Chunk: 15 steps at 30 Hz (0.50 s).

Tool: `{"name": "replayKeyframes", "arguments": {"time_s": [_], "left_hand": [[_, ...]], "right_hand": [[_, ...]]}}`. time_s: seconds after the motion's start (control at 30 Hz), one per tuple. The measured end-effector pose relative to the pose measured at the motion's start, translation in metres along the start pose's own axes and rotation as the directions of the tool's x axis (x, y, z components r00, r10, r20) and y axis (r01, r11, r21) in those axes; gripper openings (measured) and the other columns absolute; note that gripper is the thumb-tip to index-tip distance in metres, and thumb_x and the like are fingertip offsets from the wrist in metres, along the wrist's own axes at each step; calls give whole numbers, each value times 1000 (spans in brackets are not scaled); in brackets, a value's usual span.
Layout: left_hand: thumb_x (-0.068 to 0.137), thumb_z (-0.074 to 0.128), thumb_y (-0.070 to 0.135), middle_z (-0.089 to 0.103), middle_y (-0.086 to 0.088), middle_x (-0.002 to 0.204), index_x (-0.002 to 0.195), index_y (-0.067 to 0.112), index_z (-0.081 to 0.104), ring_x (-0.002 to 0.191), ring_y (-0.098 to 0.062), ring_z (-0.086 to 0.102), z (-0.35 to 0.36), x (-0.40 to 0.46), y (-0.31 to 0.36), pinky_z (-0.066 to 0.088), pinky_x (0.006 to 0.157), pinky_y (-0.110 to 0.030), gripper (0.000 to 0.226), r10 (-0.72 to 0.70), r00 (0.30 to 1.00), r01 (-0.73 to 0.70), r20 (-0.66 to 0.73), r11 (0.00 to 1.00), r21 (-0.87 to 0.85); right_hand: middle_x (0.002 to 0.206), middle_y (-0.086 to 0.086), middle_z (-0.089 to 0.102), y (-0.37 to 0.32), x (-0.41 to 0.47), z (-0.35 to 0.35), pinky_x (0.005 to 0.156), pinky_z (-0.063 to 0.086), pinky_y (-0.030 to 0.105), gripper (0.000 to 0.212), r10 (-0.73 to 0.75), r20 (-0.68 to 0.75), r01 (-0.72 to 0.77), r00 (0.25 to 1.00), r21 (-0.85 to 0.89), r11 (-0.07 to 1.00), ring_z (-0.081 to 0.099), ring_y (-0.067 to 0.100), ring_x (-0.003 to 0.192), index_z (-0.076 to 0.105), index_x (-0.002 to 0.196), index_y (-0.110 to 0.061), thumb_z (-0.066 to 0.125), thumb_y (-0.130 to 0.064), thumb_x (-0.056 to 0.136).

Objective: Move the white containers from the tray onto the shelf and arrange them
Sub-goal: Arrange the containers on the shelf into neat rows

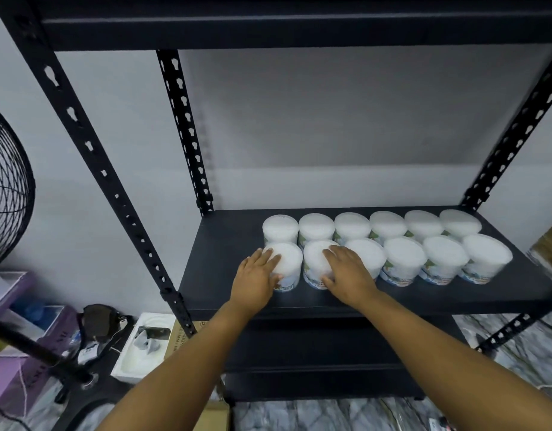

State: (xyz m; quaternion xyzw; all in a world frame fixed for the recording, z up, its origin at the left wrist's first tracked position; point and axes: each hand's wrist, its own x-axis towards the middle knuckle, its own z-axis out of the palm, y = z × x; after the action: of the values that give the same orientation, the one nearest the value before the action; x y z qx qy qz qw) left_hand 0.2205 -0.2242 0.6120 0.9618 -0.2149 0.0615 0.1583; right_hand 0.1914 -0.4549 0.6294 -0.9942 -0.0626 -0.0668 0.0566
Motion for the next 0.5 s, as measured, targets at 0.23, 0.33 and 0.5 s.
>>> {"name": "replayKeyframes", "arguments": {"time_s": [0.23,0.33,0.5], "left_hand": [[87,58,53,38,-7,146,141,14,41,137,-24,30,2,-3,0,23,113,-37,69,-2,996,1,-88,1000,-16],[94,51,45,33,-3,151,143,17,38,142,-22,23,6,0,1,19,115,-37,59,-9,998,8,-67,1000,-15],[96,47,34,25,-1,156,147,16,31,147,-22,11,7,-4,-1,15,118,-40,56,14,998,-17,-67,999,-48]], "right_hand": [[154,11,24,-2,-3,4,117,11,33,65,26,12,-26,1000,28,999,19,25,142,26,146,-9,53,-34,92],[153,10,25,-2,-3,3,117,11,33,64,26,0,-26,1000,20,999,20,24,142,28,146,-10,53,-35,93],[154,11,23,0,-5,3,117,11,33,67,15,-9,-14,1000,56,998,18,26,143,28,146,-10,54,-37,91]]}}
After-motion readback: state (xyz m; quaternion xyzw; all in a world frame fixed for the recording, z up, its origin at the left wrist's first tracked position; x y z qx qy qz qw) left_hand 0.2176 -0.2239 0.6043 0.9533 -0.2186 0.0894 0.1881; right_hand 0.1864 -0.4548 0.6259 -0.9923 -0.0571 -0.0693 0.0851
